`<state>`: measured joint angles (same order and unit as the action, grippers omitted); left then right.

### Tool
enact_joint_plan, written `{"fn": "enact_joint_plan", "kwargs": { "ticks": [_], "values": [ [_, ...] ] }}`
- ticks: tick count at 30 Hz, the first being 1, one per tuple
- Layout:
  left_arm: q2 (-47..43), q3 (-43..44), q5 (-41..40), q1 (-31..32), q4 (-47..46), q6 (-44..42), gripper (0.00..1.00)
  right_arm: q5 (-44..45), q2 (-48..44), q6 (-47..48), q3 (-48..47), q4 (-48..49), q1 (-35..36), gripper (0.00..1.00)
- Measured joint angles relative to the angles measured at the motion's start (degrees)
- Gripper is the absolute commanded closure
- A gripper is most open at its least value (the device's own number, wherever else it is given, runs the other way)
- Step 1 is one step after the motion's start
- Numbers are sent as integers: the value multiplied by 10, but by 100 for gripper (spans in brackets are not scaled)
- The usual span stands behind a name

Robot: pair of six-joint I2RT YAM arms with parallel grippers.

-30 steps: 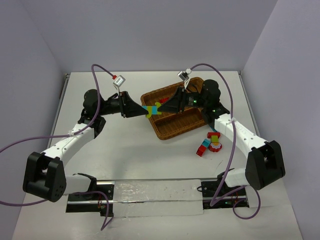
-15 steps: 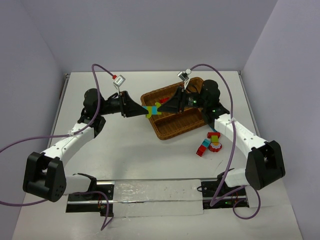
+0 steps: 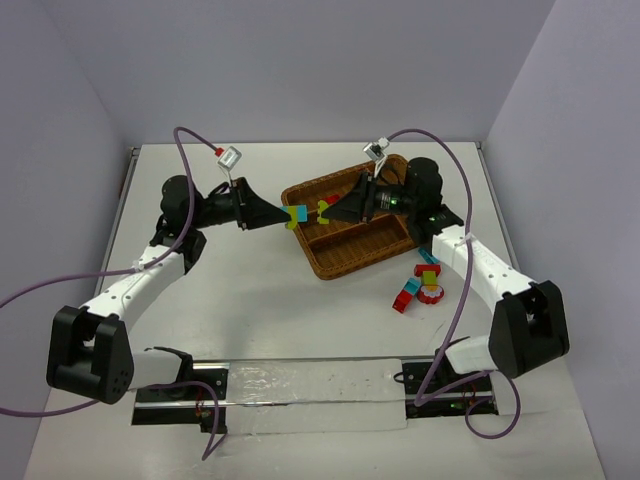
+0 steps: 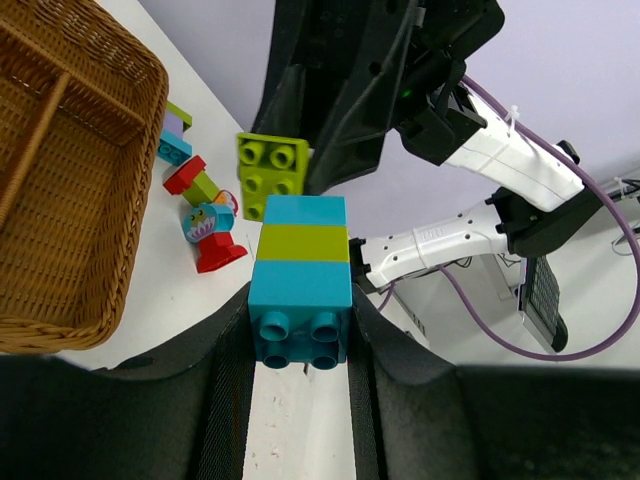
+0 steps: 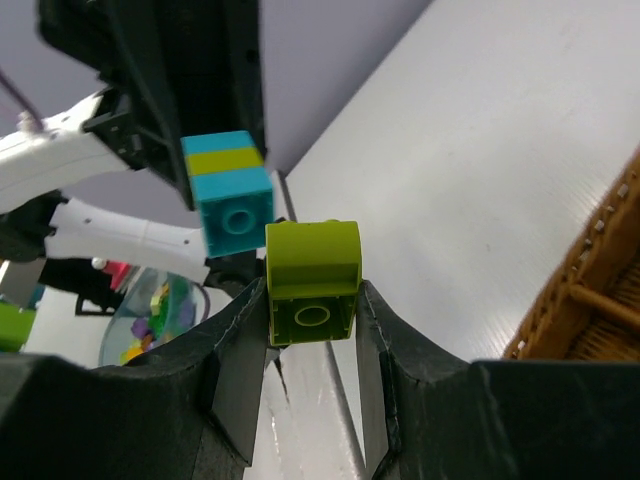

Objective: Sort the legos into containers by color

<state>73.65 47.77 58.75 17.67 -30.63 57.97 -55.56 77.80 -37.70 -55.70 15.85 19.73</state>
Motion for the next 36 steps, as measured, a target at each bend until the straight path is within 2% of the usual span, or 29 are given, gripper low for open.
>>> {"fn": "enact_joint_plan", "kwargs": {
  "ticks": [5,12,16,23,24,26,27,29,32,36],
  "values": [
    [-3,0,-10,-10,19,-6,100,111,24,29,-40,-113,-5,100],
    [-10,17,-64,-16,133,-67,100,381,57,70,-80,-246,-10,100],
    [-17,26,-91,-17,179,-95,100,479,108,89,-109,-285,-10,96],
    [-16,28,-93,-16,202,-108,100,531,215,106,-173,-316,-10,78],
    [-16,28,-93,-17,205,-109,100,532,227,107,-180,-317,-10,69],
    [-16,28,-93,-16,211,-112,100,534,245,110,-192,-321,-10,32],
    [-16,28,-93,-16,214,-113,100,534,252,111,-196,-323,-10,19],
    [-16,28,-92,-16,217,-117,100,537,264,114,-205,-328,-10,15],
    [-16,28,-90,-16,220,-118,100,539,277,117,-218,-338,-10,15],
    [-15,28,-84,-16,222,-120,100,537,273,119,-225,-349,-10,25]
  ]
}}
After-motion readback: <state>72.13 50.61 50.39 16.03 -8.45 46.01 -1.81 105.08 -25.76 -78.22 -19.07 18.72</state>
